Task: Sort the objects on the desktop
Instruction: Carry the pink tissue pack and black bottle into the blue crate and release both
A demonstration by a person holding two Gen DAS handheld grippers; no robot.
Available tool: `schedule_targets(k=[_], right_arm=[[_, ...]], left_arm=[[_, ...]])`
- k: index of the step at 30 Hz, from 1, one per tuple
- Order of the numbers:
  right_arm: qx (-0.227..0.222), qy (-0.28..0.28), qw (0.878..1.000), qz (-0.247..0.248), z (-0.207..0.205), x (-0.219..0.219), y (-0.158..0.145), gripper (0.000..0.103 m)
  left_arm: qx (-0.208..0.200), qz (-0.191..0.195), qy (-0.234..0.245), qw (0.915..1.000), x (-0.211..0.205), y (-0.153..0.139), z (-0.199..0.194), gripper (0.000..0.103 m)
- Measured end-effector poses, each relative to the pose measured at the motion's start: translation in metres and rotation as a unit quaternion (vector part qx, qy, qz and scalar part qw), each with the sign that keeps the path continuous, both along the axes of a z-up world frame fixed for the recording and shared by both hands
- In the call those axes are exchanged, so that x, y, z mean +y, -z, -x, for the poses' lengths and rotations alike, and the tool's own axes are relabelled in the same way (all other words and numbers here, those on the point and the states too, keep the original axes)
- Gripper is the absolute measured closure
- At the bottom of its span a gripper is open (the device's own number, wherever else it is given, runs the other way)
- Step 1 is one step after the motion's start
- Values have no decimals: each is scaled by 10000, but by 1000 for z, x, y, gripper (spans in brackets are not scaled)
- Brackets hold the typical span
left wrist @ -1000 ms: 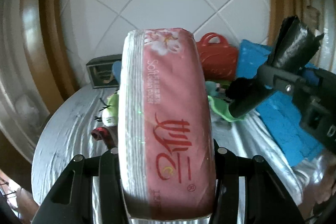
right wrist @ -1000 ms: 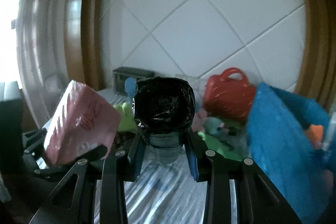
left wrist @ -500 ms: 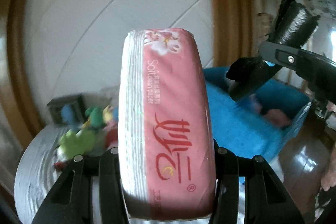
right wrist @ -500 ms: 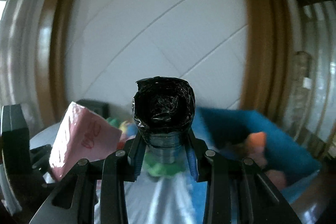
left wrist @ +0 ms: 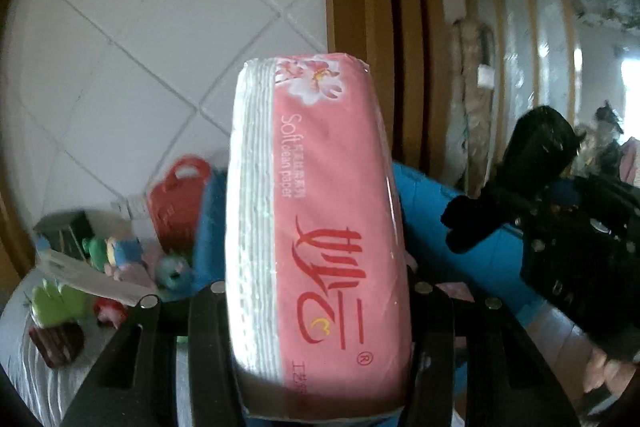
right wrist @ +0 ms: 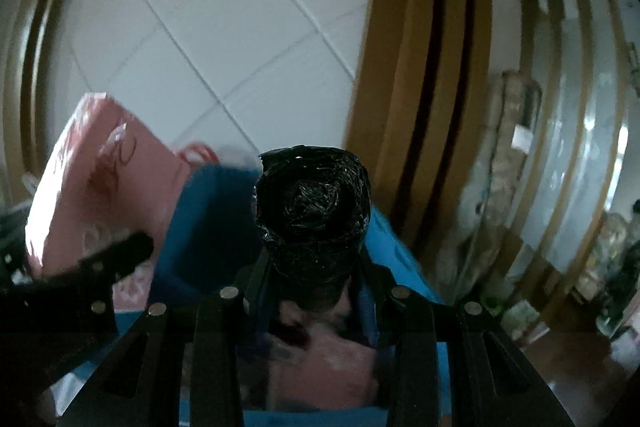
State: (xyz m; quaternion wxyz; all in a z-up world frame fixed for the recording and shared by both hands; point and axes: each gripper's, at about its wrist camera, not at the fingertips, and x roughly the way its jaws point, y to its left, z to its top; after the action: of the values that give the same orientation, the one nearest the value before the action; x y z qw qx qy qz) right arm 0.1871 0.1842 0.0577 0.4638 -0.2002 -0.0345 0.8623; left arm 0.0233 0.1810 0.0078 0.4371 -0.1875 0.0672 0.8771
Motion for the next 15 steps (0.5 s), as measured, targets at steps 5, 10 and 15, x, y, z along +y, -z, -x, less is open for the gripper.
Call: schedule_targets(k=[5,10,15], right_arm=[[-188,-117,9992,328,-19,49,25,69],[-317,-357,9970,615,-20,81,42,69],[-520,-450,9943,817,-10,98,50,69]], left_arm=[[-252,473,-252,9982,39,19,0,56],[-408,687,-429,9959,56,19,-3,56],[-476,813,-573,9939,64,23,-8,56]])
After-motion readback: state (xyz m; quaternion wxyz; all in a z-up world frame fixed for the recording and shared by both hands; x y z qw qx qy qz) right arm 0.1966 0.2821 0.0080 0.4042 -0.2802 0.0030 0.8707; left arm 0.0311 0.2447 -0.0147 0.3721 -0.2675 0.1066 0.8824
